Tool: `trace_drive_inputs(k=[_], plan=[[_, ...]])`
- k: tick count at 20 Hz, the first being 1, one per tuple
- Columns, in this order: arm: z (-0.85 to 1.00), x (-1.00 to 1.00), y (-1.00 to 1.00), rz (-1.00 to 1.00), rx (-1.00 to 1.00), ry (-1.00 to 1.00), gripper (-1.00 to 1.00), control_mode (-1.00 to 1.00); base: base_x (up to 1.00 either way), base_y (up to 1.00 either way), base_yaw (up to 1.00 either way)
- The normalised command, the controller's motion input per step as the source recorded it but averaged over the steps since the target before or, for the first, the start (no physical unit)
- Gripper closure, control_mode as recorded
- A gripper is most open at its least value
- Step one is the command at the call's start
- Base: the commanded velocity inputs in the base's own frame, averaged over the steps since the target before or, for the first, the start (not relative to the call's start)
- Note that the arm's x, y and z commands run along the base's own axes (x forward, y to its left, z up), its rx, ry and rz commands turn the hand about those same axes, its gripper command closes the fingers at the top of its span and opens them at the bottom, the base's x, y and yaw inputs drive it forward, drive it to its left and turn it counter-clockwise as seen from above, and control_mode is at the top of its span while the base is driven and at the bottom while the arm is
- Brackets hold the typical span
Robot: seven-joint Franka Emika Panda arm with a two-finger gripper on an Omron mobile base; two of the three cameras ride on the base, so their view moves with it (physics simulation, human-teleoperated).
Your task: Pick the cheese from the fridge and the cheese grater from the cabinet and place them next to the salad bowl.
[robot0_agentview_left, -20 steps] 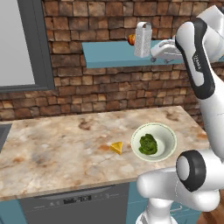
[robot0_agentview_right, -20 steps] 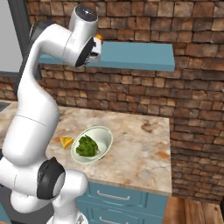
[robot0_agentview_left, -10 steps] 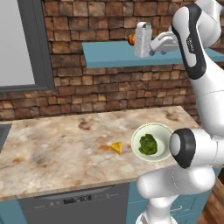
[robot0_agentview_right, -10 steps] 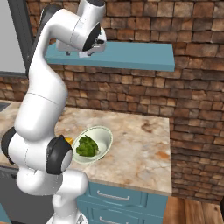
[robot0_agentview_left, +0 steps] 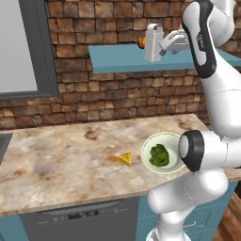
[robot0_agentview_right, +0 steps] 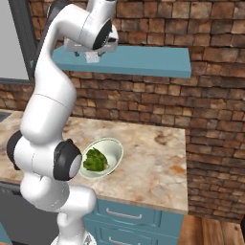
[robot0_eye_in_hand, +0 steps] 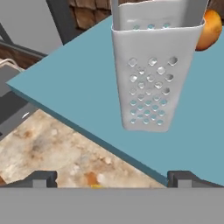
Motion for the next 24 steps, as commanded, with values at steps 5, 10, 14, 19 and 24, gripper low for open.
trace_drive_inputs(k=[5,10,14,19,24], plan=[[-0.08,-0.03,0.03,0.0,-0.07,-0.2,-1.0,-1.0,0.0,0.0,0.0],[-0.2,-0.01,0.04,0.0,-0.02,-0.14,-1.0,-1.0,0.0,0.0,0.0],[-0.03,0.07,0.02,0.0,0.0,0.0,-1.0,-1.0,0.0,0.0,0.0],[0.0,0.18,0.0,0.0,0.0,0.0,-1.0,-1.0,0.0,0.0,0.0],[0.0,0.24,0.0,-0.02,0.0,0.01,-1.0,-1.0,0.0,0.0,0.0]])
